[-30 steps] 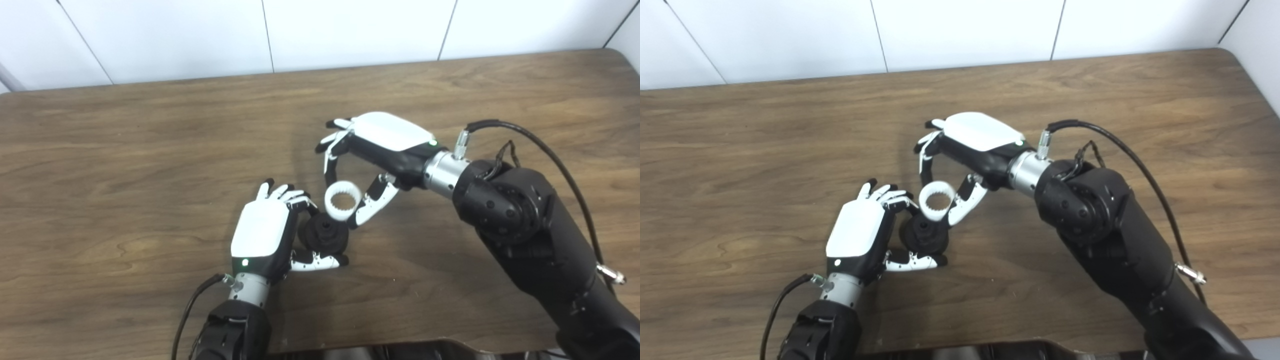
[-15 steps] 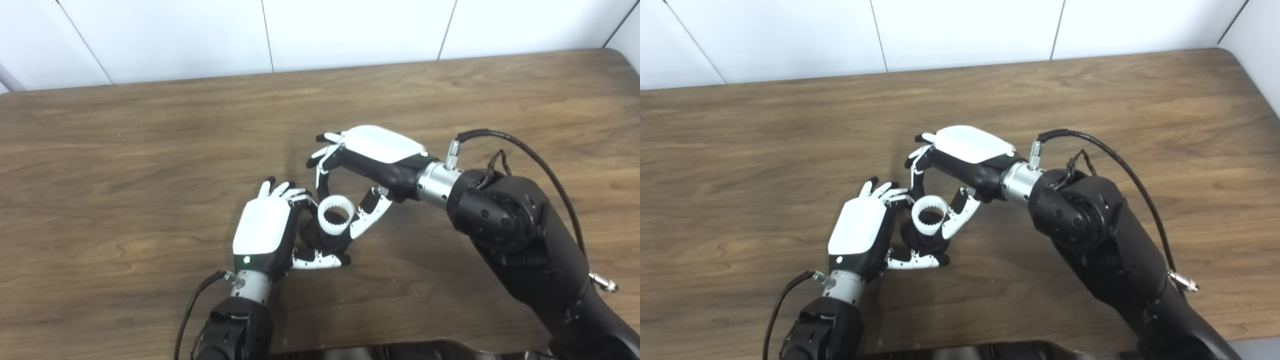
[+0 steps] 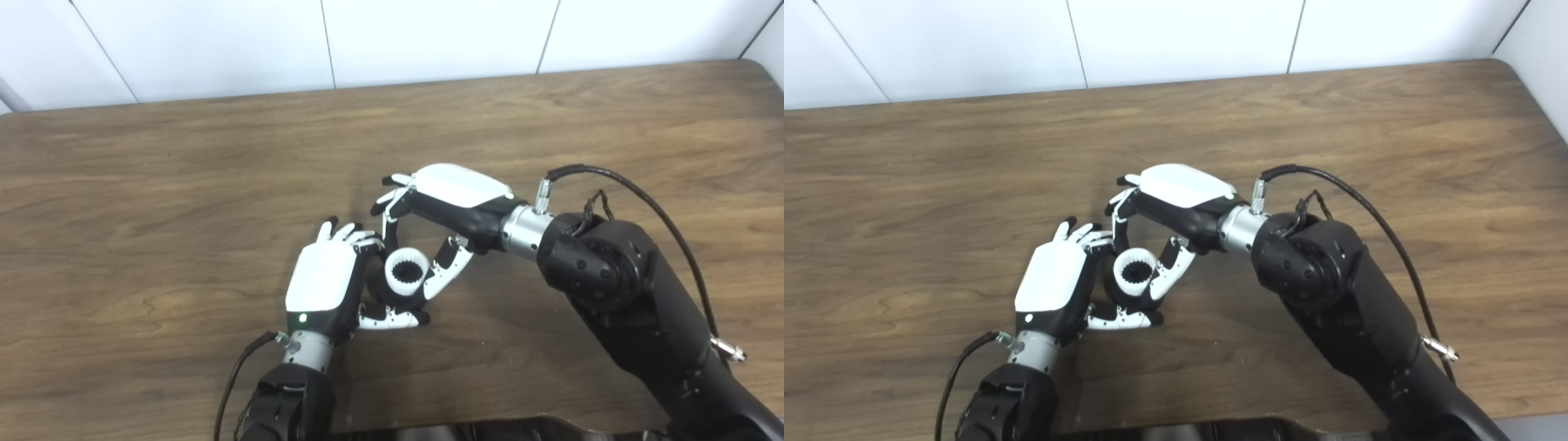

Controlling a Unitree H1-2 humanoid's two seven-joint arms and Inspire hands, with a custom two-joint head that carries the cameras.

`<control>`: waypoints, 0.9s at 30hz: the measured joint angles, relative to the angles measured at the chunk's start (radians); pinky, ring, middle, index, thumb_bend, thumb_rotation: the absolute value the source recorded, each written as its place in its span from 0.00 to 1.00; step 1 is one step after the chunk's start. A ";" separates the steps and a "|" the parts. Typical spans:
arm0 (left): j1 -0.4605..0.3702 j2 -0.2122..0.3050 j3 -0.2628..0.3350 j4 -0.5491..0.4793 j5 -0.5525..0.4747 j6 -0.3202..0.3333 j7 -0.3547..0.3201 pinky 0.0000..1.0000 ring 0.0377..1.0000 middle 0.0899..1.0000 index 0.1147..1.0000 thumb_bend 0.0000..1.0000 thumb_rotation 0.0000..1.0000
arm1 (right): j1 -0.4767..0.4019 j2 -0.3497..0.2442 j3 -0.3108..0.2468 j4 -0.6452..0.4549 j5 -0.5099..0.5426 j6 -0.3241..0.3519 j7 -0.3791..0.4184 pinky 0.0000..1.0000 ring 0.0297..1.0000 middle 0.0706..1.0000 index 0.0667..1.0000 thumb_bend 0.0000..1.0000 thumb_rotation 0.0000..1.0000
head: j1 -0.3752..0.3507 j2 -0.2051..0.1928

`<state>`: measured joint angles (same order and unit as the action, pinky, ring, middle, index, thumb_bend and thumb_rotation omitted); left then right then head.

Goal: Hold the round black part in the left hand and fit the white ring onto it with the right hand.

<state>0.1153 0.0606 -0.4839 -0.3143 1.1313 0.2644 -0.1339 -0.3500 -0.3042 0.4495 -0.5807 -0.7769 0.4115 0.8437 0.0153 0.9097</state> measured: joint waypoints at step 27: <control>0.000 -0.001 -0.001 0.000 0.000 0.001 -0.003 1.00 0.89 0.76 0.41 0.53 0.06 | 0.027 0.011 0.000 0.060 -0.027 -0.057 -0.059 0.95 0.97 0.82 0.45 0.52 0.14 | -0.003 0.000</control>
<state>0.1155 0.0600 -0.4847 -0.3146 1.1317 0.2656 -0.1369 -0.3230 -0.2934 0.4496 -0.5206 -0.8036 0.3541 0.7846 0.0123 0.9097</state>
